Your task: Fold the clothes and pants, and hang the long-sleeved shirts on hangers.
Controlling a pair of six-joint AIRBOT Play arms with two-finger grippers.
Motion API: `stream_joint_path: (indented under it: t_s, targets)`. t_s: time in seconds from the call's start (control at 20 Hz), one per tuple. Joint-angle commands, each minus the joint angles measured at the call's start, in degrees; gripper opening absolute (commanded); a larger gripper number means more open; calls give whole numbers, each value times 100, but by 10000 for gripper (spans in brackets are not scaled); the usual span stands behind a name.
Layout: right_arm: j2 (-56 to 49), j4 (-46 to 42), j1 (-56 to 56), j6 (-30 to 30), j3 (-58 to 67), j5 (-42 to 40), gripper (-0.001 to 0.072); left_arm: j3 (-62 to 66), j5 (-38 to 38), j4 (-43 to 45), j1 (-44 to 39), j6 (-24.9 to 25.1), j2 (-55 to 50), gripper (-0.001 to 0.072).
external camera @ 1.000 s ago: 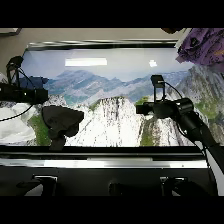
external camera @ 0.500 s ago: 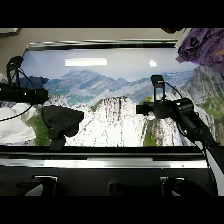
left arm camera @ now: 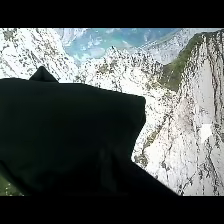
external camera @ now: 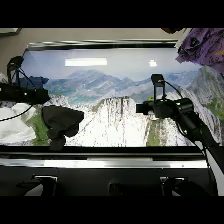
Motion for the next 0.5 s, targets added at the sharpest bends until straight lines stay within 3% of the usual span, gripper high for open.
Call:
stream_joint_path:
  t_s: [0.0,0.15,0.45]
  targets:
    - [-4,11,7,2,4,20,42,-31,-120,111,7,-520,-87,720]
    - [-2,11,7,2,4,20,42,-505,-142,365,92,-686,-326,720]
    - [-2,11,7,2,4,0,42,-1744,1163,374,94,-688,-894,720]
